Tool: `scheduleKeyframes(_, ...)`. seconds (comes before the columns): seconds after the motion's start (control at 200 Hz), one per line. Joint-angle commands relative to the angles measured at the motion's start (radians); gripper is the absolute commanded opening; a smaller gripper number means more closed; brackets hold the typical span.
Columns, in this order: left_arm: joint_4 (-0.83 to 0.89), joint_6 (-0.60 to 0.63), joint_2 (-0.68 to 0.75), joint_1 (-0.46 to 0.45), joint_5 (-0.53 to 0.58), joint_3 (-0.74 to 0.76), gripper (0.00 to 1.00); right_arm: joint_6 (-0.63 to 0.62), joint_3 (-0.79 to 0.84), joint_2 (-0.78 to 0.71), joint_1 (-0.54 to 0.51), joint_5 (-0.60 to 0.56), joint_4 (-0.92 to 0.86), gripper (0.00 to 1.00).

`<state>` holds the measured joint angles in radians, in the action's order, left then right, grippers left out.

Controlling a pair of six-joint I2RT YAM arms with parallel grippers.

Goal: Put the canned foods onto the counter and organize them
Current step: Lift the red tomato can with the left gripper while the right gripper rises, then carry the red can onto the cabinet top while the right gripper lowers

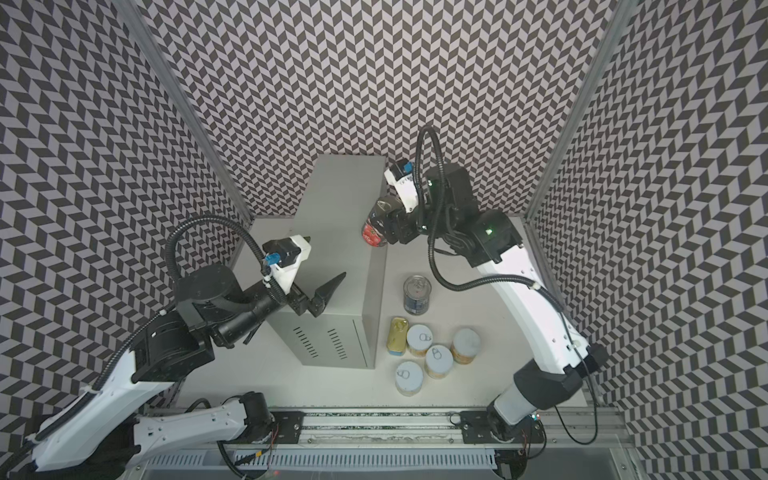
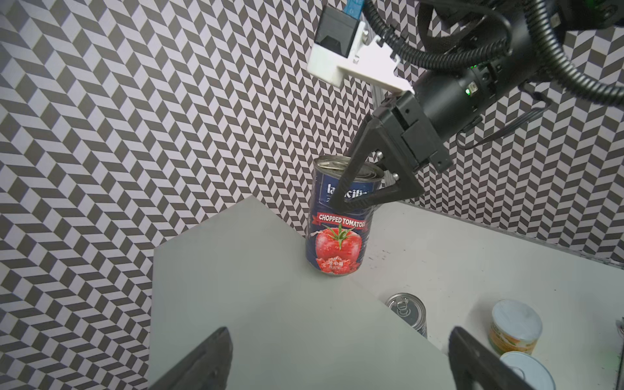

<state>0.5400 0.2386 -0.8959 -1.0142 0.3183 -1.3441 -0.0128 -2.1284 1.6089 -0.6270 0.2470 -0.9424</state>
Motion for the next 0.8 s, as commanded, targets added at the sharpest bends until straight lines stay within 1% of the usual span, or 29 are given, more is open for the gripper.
scheduleKeyframes(0.0,-0.050,0.032,0.027,-0.001,0.016,0.027,1.00,-0.028,-0.154,0.046,-0.052,-0.029,0.034,0.61)
scheduleKeyframes(0.07,-0.061,0.036,0.041,0.000,0.017,0.041,1.00,-0.035,-0.230,0.090,-0.069,-0.046,0.003,0.63)
scheduleKeyframes(0.15,-0.068,0.039,0.051,0.005,0.014,0.052,1.00,-0.035,-0.235,0.103,-0.075,-0.048,0.022,0.65)
scheduleKeyframes(0.275,-0.078,0.045,0.058,0.014,0.017,0.063,1.00,-0.037,-0.272,0.145,-0.080,-0.045,0.022,0.66)
scheduleKeyframes(0.476,-0.096,0.058,0.047,0.030,0.021,0.068,1.00,-0.042,-0.286,0.178,-0.097,-0.034,0.048,0.69)
scheduleKeyframes(0.796,-0.087,0.063,0.025,0.032,0.039,0.027,1.00,-0.048,-0.282,0.201,-0.124,-0.033,0.092,0.75)
